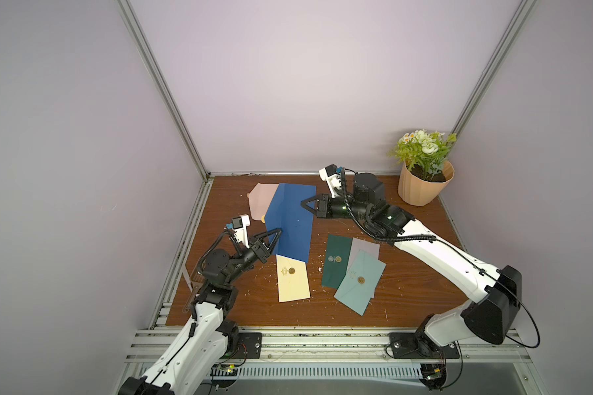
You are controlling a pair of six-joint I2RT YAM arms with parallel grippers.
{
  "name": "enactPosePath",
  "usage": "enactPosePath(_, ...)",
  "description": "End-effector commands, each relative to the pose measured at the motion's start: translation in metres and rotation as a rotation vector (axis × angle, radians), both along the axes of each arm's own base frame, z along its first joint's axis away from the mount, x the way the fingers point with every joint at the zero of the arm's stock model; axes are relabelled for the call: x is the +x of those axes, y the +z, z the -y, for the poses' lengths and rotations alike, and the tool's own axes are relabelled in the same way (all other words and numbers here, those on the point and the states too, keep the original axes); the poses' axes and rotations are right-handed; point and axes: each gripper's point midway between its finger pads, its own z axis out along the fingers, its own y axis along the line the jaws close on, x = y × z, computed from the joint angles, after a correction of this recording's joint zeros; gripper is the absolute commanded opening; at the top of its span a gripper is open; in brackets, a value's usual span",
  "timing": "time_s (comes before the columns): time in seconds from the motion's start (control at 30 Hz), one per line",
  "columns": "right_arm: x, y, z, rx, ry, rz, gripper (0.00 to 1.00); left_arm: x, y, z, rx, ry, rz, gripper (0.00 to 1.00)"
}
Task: Open the envelope
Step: Open the envelope flap on the envelope.
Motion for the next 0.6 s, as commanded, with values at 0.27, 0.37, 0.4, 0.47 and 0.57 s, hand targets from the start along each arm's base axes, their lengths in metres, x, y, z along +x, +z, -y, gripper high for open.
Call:
enactPosePath(0.27, 0.003, 0.005, 0.006, 0.011, -0.008, 0.033, 0.05, -0.007, 0.015, 0.000, -0.033, -0.028, 0.060, 0.00)
enactPosePath(0.37, 0.010, -0.010, 0.011, -0.049, -0.046, 0.030, 0.32, -0.010, 0.022, 0.000, -0.050, -0.040, 0.084, 0.00)
enactPosePath(0.4, 0.012, -0.017, 0.012, -0.072, -0.058, 0.023, 0.37, -0.012, 0.025, 0.001, -0.055, -0.044, 0.094, 0.00)
enactPosePath(0.47, 0.017, -0.028, 0.013, -0.107, -0.079, 0.009, 0.42, -0.014, 0.029, 0.002, -0.063, -0.054, 0.106, 0.00)
enactPosePath(0.57, 0.026, -0.046, 0.016, -0.161, -0.125, -0.012, 0.47, -0.016, 0.035, 0.002, -0.077, -0.065, 0.123, 0.00)
